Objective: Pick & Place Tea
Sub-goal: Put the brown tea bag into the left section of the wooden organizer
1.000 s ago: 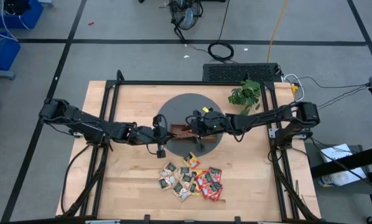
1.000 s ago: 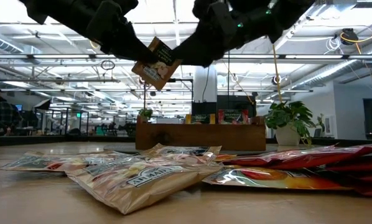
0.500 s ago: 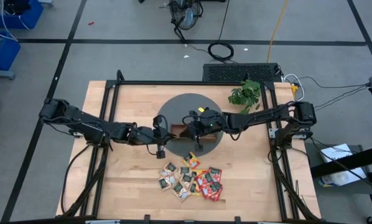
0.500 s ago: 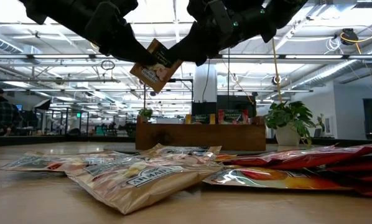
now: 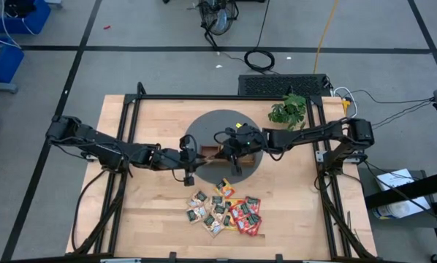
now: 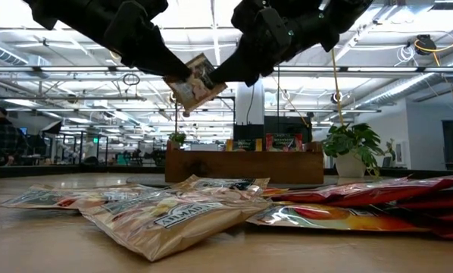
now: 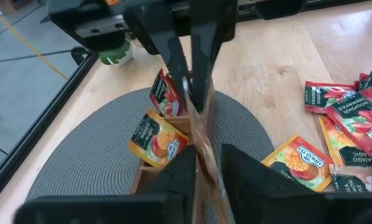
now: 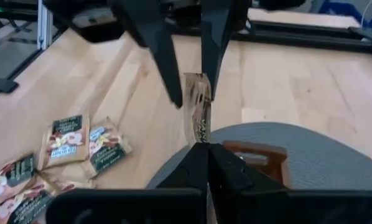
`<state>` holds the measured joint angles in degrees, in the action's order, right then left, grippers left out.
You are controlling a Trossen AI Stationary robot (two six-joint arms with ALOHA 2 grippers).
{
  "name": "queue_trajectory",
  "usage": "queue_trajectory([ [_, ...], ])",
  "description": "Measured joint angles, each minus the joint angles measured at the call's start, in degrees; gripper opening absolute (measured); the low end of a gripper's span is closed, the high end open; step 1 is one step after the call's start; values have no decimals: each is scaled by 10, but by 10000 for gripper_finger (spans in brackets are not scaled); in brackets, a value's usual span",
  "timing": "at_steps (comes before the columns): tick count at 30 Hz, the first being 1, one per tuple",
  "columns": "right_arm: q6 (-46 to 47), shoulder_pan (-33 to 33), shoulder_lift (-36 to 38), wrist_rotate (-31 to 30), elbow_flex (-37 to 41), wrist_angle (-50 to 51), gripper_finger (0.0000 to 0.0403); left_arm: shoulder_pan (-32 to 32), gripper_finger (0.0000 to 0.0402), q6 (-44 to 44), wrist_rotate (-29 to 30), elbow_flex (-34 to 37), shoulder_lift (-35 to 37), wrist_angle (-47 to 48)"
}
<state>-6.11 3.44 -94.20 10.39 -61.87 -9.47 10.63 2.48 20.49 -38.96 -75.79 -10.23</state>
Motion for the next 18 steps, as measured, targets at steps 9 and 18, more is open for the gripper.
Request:
queue_trajectory([
  [9,-59,3,5,-141,-123,268,0,37,141,-72,-32,0,16,149],
  [18,-72,20,-121,-139,-389,566,0,194,13,-56,37,28,20,91],
])
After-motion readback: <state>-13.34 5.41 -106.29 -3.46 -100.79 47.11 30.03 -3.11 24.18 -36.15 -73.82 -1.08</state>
